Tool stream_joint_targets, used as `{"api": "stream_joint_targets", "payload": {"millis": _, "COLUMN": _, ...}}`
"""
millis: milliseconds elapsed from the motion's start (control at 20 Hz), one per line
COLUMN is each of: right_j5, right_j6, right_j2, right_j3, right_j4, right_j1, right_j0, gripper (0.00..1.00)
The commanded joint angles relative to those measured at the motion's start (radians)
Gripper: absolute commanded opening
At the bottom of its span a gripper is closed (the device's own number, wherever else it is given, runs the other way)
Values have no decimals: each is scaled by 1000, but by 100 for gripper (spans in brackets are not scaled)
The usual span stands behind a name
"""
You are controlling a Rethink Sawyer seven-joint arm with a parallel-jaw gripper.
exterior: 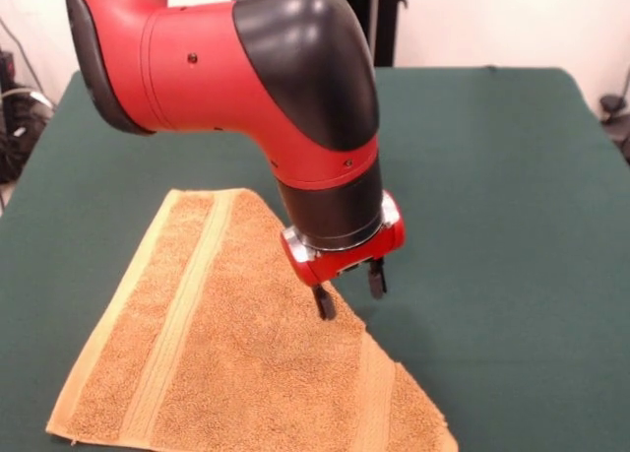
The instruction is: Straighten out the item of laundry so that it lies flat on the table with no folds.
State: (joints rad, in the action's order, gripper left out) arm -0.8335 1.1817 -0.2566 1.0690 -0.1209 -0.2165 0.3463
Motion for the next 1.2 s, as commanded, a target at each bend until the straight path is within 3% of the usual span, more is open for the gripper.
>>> {"api": "stream_joint_targets", "payload": {"millis": 50, "right_j5": 39, "right_j6": 72, "right_j2": -12, "right_j3": 71, "right_j4": -64, "right_j1": 42, "right_j0": -73, "gripper": 100}}
{"api": "stream_joint_targets", "payload": {"millis": 700, "right_j5": 40, "right_j6": 148, "right_j2": 35, "right_j3": 60, "right_j4": -50, "right_j1": 45, "right_j0": -99, "gripper": 100}}
{"api": "stream_joint_targets", "payload": {"millis": 750, "right_j5": 39, "right_j6": 160, "right_j2": 45, "right_j3": 54, "right_j4": -43, "right_j1": 47, "right_j0": -105, "gripper": 0}}
{"api": "stream_joint_targets", "payload": {"millis": 1200, "right_j5": 24, "right_j6": 175, "right_j2": 40, "right_j3": 68, "right_j4": 3, "right_j1": 42, "right_j0": -96, "gripper": 0}}
